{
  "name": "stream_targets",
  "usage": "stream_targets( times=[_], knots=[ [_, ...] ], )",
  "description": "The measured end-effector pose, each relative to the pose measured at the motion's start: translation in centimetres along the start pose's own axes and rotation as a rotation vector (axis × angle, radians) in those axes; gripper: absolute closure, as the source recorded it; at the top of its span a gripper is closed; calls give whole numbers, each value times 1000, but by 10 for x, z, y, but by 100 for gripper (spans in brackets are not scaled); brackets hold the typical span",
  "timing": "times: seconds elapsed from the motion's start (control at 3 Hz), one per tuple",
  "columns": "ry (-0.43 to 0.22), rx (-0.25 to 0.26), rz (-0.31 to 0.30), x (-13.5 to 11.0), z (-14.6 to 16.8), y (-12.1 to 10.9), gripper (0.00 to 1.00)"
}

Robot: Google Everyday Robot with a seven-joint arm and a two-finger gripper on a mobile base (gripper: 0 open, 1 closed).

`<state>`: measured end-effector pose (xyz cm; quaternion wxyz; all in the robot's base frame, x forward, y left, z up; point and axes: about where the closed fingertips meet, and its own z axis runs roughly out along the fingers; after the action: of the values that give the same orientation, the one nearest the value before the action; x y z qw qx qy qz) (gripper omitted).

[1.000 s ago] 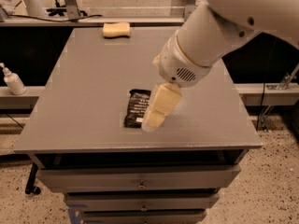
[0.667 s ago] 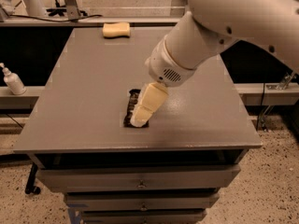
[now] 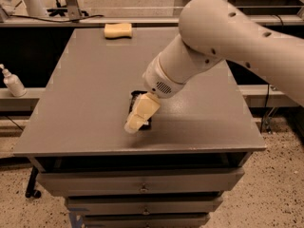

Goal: Move rxbar chocolate near redbull can

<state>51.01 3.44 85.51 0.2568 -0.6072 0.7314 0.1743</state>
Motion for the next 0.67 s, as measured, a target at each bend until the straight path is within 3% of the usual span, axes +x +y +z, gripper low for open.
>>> stream_targets(
  times=[0.33, 0.67],
  knots=[
    [-13, -9, 17, 6, 11, -3, 17],
    [-21, -12, 30, 12, 16, -6, 41]
  ],
)
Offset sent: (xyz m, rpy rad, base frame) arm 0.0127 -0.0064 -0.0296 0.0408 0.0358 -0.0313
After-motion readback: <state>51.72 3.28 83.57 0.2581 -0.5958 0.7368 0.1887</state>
